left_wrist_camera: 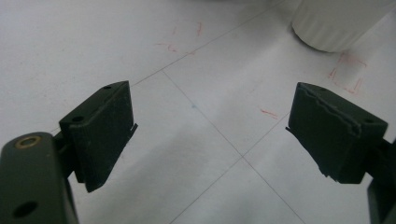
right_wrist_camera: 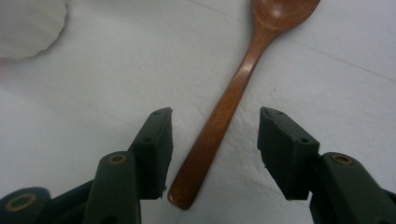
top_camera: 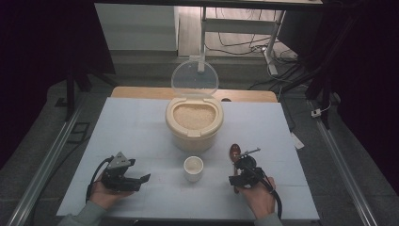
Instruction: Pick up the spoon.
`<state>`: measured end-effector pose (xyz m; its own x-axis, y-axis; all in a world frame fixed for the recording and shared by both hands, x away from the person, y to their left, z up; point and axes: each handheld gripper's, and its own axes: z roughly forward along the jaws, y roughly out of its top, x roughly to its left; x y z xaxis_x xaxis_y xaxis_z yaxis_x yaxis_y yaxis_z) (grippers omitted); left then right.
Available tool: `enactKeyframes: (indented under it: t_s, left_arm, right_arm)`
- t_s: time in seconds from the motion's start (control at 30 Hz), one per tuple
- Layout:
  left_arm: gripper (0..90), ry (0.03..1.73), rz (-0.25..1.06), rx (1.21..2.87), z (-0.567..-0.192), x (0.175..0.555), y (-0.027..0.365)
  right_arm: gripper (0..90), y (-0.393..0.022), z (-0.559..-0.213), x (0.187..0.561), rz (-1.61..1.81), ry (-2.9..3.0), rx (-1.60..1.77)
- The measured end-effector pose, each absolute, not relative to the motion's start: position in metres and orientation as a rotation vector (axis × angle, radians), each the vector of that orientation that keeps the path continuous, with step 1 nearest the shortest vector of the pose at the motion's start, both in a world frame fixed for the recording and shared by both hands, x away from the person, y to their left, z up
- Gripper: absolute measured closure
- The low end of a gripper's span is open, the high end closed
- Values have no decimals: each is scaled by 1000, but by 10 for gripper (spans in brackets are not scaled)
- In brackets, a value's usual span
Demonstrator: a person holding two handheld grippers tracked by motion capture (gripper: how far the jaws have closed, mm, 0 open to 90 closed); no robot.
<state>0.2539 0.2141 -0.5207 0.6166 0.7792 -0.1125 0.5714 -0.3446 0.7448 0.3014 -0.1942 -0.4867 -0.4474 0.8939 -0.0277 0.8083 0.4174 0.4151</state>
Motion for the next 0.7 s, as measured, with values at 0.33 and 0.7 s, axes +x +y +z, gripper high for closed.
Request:
enactKeyframes:
  t_s: [0.33, 0.7]
  left_arm:
    - [141, 1062, 336, 2054, -522, 254, 215]
    - [140, 1059, 336, 2057, -522, 254, 215]
  right_arm:
    - [643, -185, -498, 309, 385, 2401, 1523]
    - [775, -188, -497, 319, 355, 2380, 1675]
